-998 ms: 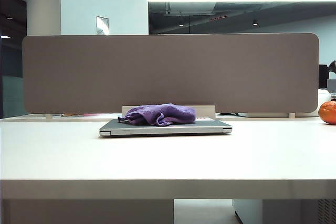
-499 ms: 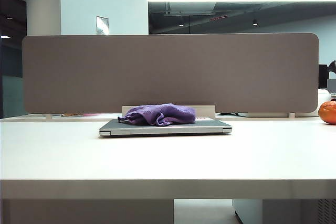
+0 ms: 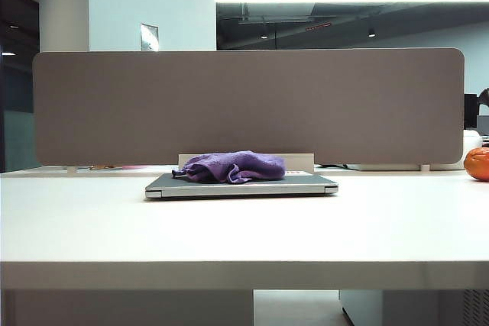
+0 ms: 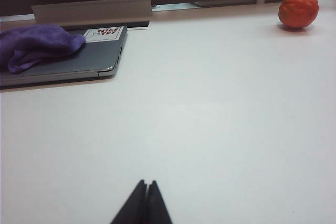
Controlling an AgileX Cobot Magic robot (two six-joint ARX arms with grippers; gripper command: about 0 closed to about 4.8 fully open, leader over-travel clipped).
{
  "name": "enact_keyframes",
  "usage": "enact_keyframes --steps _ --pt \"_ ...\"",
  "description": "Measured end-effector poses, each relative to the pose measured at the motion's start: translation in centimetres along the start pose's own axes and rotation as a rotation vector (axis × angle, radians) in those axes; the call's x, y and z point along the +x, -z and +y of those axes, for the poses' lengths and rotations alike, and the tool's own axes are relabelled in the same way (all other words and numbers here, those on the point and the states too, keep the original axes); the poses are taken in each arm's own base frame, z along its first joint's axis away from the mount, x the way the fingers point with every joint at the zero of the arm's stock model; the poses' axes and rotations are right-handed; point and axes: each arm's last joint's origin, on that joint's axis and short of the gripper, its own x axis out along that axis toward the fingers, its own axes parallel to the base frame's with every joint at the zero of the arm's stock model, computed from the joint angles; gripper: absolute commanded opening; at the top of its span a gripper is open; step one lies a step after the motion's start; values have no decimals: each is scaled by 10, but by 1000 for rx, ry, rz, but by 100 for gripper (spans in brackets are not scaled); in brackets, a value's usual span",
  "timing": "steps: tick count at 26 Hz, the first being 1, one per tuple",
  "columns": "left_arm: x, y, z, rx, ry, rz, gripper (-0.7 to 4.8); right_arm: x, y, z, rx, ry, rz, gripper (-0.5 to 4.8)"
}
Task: Pick up the purple rag and put it over the laptop.
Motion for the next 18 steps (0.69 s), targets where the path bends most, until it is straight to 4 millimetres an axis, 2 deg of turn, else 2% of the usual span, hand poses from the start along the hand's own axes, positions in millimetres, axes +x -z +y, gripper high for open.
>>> enact_keyframes --steps 7,13,18 --pt "2 30 15 -46 -20 -121 -5 0 0 0 0 0 0 22" --pt "3 70 24 -68 -44 -287 -5 0 0 0 0 0 0 22" --pt "1 92 28 -32 -32 -381 -5 0 0 0 0 0 0 22"
